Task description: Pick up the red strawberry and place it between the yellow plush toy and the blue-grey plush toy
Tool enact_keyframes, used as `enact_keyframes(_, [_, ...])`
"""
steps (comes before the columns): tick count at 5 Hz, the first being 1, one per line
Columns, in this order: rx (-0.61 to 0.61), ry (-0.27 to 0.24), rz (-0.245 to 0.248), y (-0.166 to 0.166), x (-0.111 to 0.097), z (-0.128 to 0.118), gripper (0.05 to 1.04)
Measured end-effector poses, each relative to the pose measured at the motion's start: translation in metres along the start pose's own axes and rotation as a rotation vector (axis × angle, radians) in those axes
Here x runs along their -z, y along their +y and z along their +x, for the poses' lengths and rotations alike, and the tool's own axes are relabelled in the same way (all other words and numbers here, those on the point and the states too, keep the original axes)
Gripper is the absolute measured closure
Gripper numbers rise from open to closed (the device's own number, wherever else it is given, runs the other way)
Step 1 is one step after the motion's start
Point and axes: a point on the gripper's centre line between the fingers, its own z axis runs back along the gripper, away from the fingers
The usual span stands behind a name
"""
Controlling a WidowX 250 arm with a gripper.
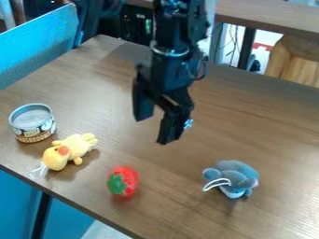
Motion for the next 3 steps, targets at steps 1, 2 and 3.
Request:
enact_keyframes(1, [-0.022,-0.061,-0.045,-0.003,0.001,0.03,0.079])
enact_keyframes(2, [-0.05,-0.09,-0.082,-0.006,0.005,0.05,0.079])
enact_keyframes(3, [-0.143,-0.148,-0.145,-0.013,0.005,0.061,0.079])
